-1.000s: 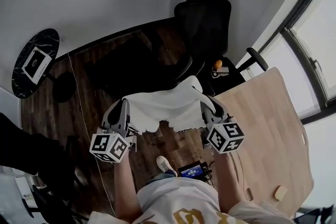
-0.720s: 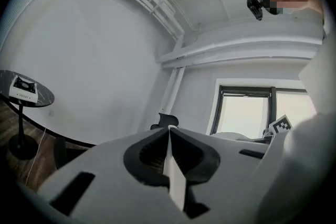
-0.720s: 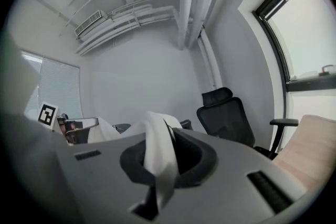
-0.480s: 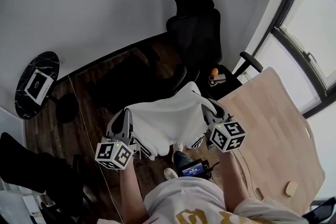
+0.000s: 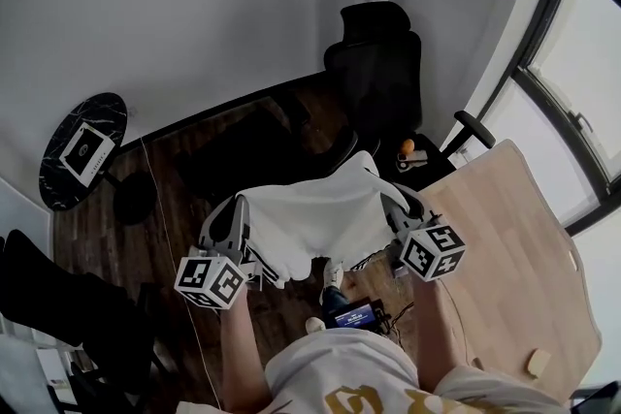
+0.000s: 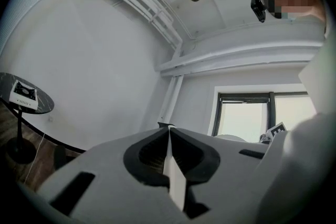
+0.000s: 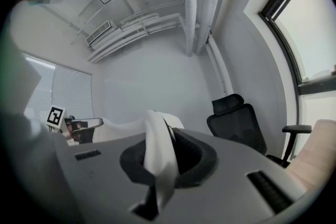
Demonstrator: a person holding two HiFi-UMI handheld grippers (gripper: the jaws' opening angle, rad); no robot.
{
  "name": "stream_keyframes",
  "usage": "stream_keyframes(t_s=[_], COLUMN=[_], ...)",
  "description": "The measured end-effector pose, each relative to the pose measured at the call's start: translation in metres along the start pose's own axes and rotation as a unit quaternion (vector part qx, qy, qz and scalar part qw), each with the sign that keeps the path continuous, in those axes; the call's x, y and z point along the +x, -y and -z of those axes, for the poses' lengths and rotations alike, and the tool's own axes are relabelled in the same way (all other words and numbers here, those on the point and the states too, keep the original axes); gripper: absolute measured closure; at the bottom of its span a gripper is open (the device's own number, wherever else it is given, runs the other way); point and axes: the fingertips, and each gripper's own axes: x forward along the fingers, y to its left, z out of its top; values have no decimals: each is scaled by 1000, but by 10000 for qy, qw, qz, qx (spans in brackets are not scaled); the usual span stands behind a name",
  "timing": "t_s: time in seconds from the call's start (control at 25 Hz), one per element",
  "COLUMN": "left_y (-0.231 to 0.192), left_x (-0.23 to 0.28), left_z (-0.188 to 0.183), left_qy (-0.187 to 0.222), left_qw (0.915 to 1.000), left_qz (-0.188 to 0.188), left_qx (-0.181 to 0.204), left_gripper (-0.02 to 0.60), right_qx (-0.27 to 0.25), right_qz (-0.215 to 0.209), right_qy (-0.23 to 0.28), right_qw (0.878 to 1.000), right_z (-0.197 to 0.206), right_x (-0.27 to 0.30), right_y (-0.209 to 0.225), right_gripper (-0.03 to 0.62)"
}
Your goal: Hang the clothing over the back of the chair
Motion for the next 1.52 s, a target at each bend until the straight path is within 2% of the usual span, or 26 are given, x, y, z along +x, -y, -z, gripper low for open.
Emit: stream_keyframes(t_s=[0.28,0.72,1.04,1.16,1.32,1.52], left_y=[-9,-15,-27,-30,-35,-42], left_x=[-9,19,41,50,58,76], left_z=[-29,-69,-87,-98,-129,-155], left_qy=[304,490,469,526,695,824], left_qw=[9995,9983,9973,9967,9926,9918], left_qz=[-43,65,-50,-67,-141,-154], left_qx=[82,295,568,609,982,962], left_gripper=[558,558,558,558,558,558], right_qx=[-213,-560,-668,-703,-842,-1020], right_qz=[-219,-271,-305,-369,-589,-606], right_qy=[78,311,440,498,715,860], right_qw=[9995,9976,9963,9956,9921,9892], right_z=[-20,-64,-99,-116,-150,-184], right_x=[5,19,42,52,64,88], right_y=[-19,-24,-26,-25,-37,-38], right_gripper=[576,576,576,576,575,575])
